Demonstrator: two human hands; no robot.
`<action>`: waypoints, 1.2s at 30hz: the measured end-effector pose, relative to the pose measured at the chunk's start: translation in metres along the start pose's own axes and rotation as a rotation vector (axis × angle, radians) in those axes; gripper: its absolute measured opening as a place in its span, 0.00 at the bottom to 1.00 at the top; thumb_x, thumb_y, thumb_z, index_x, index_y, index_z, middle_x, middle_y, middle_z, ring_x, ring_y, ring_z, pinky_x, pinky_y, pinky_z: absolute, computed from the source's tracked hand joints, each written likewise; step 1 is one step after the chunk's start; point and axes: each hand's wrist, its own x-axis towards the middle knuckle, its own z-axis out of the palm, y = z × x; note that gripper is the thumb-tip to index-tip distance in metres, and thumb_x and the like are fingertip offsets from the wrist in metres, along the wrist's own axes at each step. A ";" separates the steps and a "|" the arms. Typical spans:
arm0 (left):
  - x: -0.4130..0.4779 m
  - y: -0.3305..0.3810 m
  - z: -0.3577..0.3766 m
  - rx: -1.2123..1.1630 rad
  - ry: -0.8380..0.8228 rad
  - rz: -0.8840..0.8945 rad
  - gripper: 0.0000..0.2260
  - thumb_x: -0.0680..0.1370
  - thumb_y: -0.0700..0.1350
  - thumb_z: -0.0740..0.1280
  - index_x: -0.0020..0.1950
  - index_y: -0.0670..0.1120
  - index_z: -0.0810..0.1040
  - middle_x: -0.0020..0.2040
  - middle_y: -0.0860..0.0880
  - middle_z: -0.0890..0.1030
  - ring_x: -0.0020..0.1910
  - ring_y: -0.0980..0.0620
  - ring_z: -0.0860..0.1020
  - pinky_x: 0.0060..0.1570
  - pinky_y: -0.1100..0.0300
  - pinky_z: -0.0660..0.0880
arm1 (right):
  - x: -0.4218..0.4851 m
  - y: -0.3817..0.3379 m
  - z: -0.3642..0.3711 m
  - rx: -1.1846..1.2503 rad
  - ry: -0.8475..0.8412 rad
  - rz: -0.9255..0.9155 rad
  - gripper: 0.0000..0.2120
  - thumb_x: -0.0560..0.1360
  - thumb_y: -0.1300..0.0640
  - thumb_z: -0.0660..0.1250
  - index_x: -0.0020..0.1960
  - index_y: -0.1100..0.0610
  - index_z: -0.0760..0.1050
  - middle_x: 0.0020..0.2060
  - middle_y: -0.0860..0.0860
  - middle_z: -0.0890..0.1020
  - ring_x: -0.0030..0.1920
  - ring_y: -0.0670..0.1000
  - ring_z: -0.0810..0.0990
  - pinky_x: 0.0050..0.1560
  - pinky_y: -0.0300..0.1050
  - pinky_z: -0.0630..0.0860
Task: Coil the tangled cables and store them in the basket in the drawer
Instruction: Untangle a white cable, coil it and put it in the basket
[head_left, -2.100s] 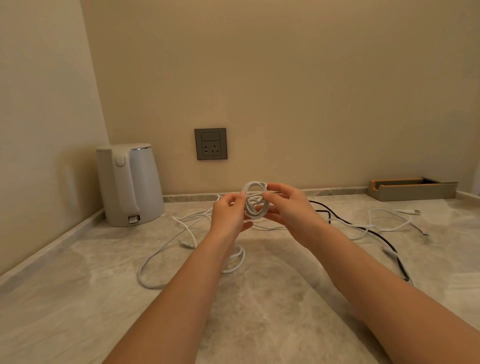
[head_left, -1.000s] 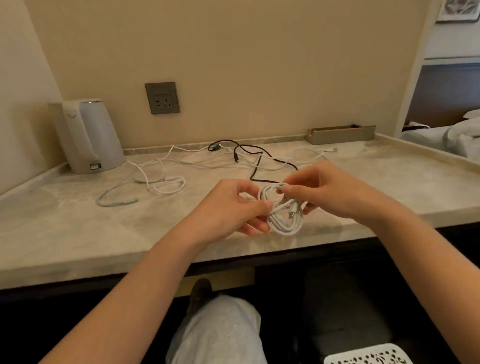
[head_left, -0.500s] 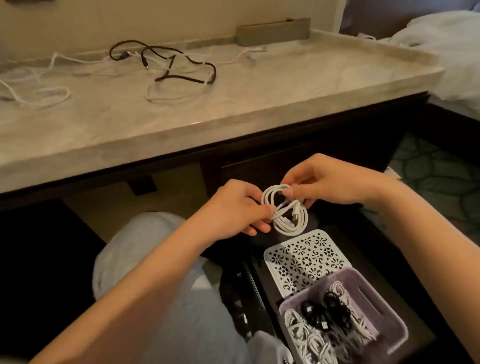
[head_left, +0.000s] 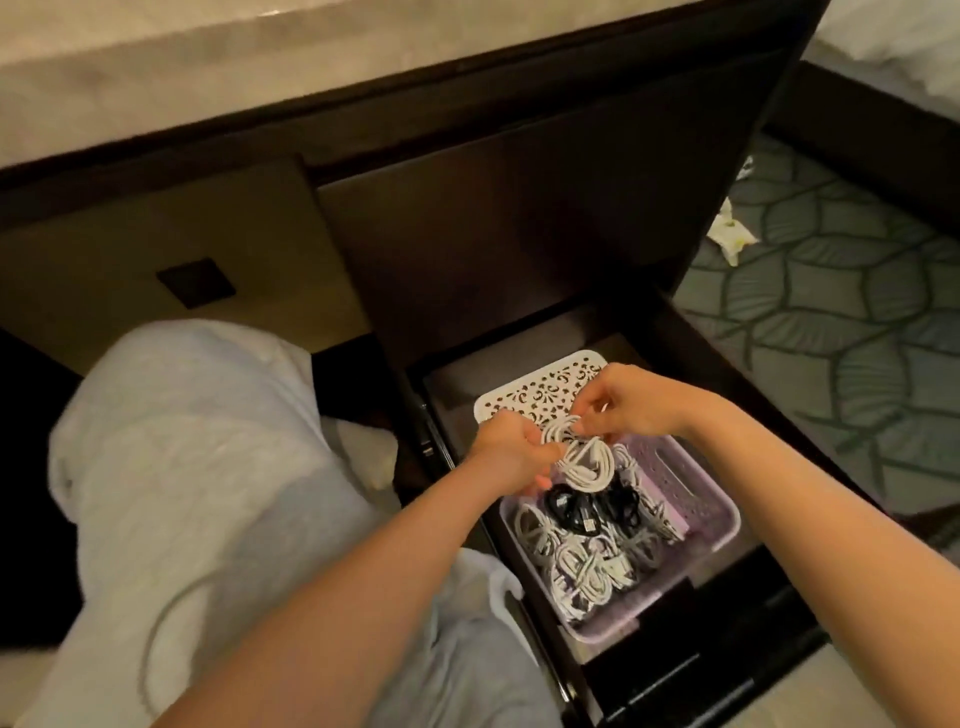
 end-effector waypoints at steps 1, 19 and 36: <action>0.004 -0.005 0.009 0.033 0.009 -0.016 0.09 0.77 0.46 0.69 0.40 0.44 0.74 0.33 0.46 0.80 0.30 0.53 0.79 0.38 0.57 0.79 | 0.002 0.010 0.007 -0.004 -0.012 0.024 0.16 0.73 0.60 0.71 0.30 0.46 0.77 0.26 0.44 0.77 0.31 0.44 0.77 0.37 0.41 0.78; 0.022 -0.061 0.061 1.041 0.058 0.166 0.14 0.79 0.49 0.65 0.62 0.45 0.74 0.60 0.45 0.78 0.63 0.45 0.71 0.63 0.52 0.63 | 0.027 0.056 0.101 -0.291 -0.070 0.155 0.07 0.75 0.56 0.69 0.44 0.60 0.78 0.36 0.52 0.81 0.37 0.50 0.77 0.46 0.42 0.73; 0.006 -0.019 0.013 0.772 -0.040 0.165 0.12 0.79 0.51 0.64 0.56 0.45 0.75 0.55 0.45 0.77 0.56 0.45 0.75 0.55 0.53 0.69 | 0.021 0.052 0.071 -0.188 0.132 0.149 0.08 0.75 0.57 0.68 0.40 0.60 0.78 0.35 0.53 0.80 0.35 0.47 0.73 0.42 0.46 0.72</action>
